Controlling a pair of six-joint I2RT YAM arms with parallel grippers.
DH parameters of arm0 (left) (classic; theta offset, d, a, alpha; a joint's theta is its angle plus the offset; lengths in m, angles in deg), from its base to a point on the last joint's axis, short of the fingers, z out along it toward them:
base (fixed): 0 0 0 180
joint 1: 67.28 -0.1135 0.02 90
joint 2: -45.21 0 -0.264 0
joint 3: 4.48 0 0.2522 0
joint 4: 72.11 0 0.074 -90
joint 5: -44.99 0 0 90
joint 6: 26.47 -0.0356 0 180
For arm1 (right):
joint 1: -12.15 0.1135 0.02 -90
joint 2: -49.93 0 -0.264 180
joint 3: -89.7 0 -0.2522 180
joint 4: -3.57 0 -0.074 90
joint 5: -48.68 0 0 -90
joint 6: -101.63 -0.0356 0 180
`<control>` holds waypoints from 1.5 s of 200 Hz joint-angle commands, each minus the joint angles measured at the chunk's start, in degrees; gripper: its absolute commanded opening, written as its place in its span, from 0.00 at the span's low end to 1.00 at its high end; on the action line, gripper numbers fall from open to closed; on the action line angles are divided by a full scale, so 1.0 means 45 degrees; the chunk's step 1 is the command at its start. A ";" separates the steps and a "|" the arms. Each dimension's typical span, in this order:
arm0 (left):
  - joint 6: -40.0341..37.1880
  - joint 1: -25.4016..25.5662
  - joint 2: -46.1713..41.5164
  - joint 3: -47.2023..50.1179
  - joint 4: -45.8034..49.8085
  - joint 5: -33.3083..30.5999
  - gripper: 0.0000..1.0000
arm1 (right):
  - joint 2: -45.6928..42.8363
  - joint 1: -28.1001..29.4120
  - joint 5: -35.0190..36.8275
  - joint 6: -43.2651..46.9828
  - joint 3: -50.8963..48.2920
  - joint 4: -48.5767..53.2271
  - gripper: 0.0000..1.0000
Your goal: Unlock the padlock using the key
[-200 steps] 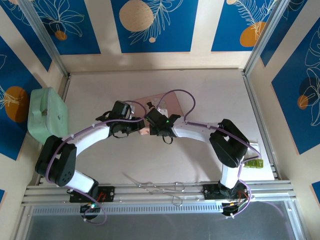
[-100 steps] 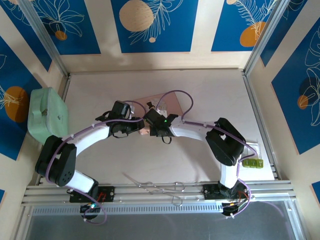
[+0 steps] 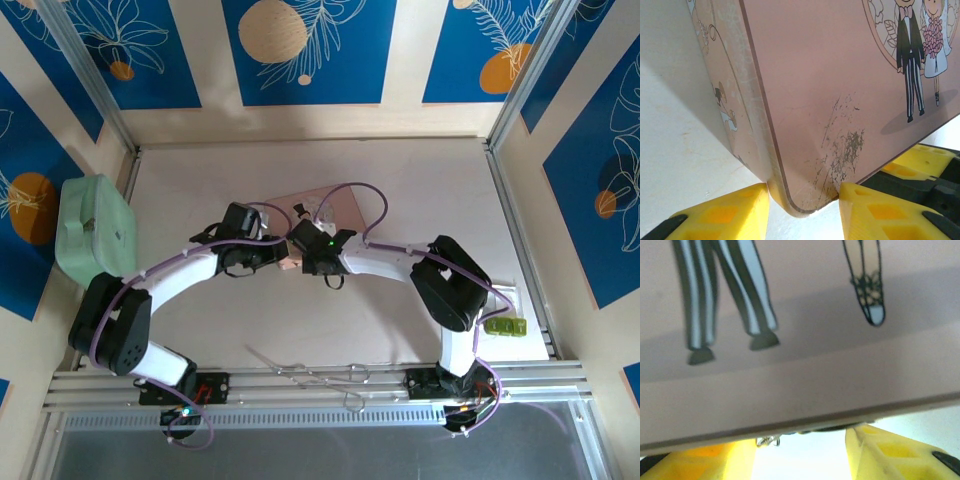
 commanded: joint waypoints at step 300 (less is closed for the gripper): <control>-0.0365 -0.0469 -0.0904 0.0106 0.0399 0.0444 0.41 | 0.2072 0.0252 0.0741 -0.1515 0.1348 0.2602 0.31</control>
